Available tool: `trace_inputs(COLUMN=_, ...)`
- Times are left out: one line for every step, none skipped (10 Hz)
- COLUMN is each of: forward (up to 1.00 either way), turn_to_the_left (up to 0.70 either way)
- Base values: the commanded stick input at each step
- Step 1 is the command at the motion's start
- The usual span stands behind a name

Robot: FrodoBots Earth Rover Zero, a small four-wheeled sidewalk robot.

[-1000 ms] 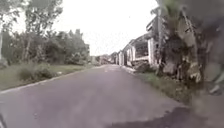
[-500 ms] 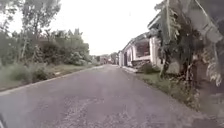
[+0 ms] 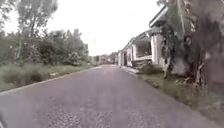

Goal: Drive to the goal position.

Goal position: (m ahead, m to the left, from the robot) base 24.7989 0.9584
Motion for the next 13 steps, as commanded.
trace_inputs(forward=0.7, turn_to_the_left=0.0)
trace_inputs(forward=0.7, turn_to_the_left=0.0)
trace_inputs(forward=0.7, turn_to_the_left=0.0)
trace_inputs(forward=0.7, turn_to_the_left=0.0)
trace_inputs(forward=0.7, turn_to_the_left=0.0)
trace_inputs(forward=0.7, turn_to_the_left=0.0)
trace_inputs(forward=0.7, turn_to_the_left=0.0)
trace_inputs(forward=0.7, turn_to_the_left=0.0)
trace_inputs(forward=0.7, turn_to_the_left=0.0)
trace_inputs(forward=0.7, turn_to_the_left=0.0)
trace_inputs(forward=0.7, turn_to_the_left=0.0)
trace_inputs(forward=0.7, turn_to_the_left=0.0)
trace_inputs(forward=0.7, turn_to_the_left=0.0)
